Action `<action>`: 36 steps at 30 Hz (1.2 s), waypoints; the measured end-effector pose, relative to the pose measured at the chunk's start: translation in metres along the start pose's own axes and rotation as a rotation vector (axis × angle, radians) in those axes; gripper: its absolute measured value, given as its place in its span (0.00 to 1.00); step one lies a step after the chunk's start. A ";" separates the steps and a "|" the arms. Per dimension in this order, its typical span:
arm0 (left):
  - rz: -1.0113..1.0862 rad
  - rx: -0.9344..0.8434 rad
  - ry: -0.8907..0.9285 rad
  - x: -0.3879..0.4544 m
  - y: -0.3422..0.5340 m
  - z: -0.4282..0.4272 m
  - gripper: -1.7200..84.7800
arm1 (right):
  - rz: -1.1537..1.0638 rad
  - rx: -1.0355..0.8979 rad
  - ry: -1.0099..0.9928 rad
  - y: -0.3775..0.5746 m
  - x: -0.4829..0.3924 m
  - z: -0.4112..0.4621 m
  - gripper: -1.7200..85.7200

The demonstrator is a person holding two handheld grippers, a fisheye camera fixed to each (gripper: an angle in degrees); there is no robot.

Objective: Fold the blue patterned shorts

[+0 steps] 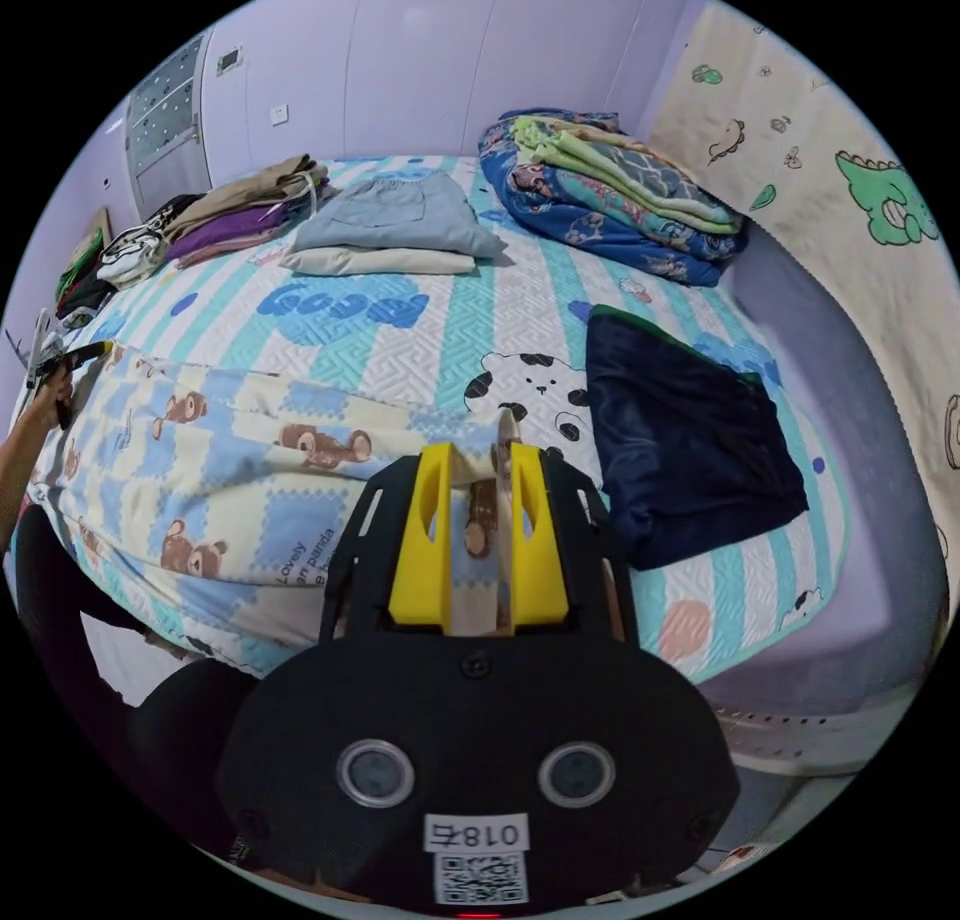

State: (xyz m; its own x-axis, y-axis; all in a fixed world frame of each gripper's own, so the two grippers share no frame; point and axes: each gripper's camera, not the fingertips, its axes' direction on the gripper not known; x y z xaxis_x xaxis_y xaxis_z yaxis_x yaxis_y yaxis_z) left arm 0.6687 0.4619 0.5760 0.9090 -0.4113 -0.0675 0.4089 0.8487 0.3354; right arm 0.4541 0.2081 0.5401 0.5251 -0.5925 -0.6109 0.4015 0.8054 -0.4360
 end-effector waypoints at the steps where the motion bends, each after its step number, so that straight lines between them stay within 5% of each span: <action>1: -0.004 0.004 0.008 -0.006 0.003 -0.001 0.01 | -0.004 -0.014 -0.008 -0.004 0.004 0.005 0.11; 13: -0.038 0.181 0.111 -0.057 0.036 -0.065 0.01 | 0.009 0.250 0.015 0.003 0.023 -0.076 0.01; 24: -0.181 -0.056 0.117 -0.089 0.003 -0.004 0.05 | 0.077 -0.108 -0.003 -0.055 0.048 0.039 0.11; 36: -0.203 0.084 0.248 -0.097 -0.004 -0.129 0.13 | 0.432 0.119 -0.227 0.088 0.108 -0.056 0.13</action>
State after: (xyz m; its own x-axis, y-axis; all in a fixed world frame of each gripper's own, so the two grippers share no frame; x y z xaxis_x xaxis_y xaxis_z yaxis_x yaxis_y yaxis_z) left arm 0.5894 0.5414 0.4606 0.8057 -0.4668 -0.3646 0.5852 0.7229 0.3674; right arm 0.5041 0.2163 0.3989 0.8068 -0.2043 -0.5544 0.1868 0.9784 -0.0886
